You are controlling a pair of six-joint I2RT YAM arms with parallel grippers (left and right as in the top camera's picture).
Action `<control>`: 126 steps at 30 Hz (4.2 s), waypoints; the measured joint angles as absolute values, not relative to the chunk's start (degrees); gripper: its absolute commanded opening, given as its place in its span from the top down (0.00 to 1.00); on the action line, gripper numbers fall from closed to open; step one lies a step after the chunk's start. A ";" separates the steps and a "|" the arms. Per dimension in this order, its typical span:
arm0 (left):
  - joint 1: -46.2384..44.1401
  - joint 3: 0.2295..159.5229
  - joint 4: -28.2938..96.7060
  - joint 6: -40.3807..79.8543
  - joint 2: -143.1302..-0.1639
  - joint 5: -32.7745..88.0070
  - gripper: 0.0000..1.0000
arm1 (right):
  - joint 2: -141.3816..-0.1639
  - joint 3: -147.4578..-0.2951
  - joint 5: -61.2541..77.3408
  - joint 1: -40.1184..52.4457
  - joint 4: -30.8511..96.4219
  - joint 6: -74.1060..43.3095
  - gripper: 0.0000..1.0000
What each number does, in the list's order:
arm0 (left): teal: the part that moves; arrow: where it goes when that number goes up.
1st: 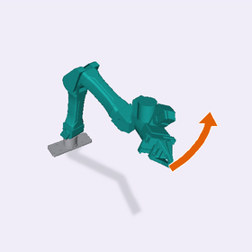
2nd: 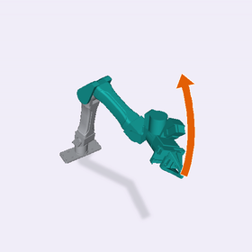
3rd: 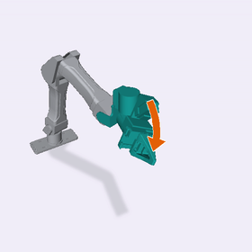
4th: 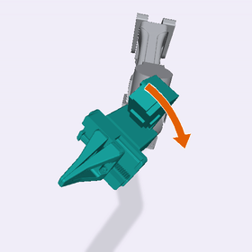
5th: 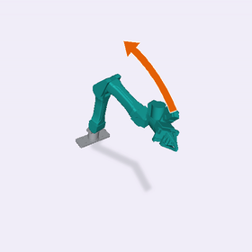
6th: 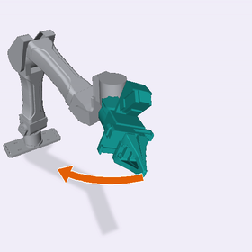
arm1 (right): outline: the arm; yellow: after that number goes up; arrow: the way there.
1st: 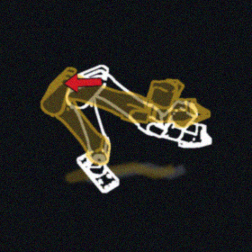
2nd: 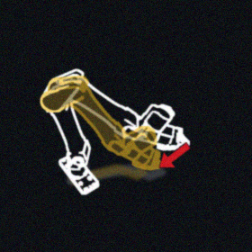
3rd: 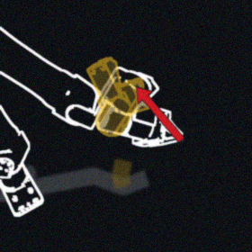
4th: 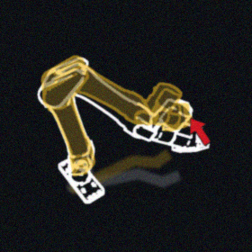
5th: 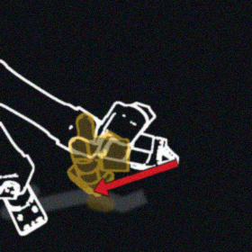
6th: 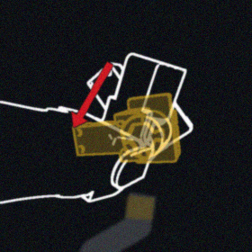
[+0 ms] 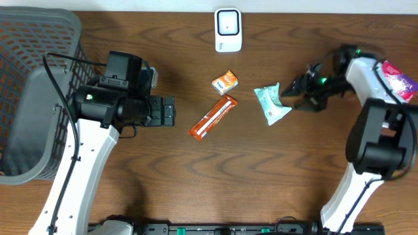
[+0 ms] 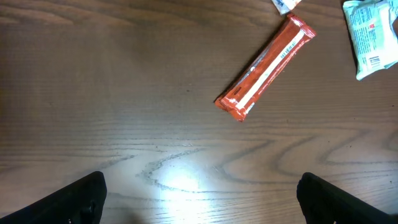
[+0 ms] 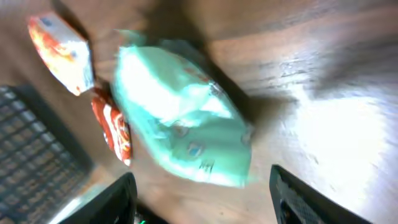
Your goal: Scan the item barcode
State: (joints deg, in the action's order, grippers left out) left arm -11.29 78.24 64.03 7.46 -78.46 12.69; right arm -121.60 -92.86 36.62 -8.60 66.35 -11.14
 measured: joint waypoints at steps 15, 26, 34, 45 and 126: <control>-11.29 78.24 64.03 7.49 -78.46 12.69 0.02 | -117.34 -88.16 13.63 8.19 53.63 -14.13 0.99; -11.29 78.24 64.05 7.49 -78.46 12.71 0.02 | -117.86 -89.97 5.89 7.66 62.37 -16.86 0.97; -11.29 78.24 64.01 7.46 -78.46 12.69 0.02 | -117.93 -99.74 3.18 7.64 72.75 -14.33 0.93; -11.29 78.24 64.03 7.46 -78.46 12.69 0.02 | -116.18 -81.38 5.85 7.64 53.78 -14.85 0.93; -11.29 78.24 64.05 7.49 -78.46 12.71 0.02 | -114.74 -85.97 21.34 -9.69 49.36 -5.45 0.32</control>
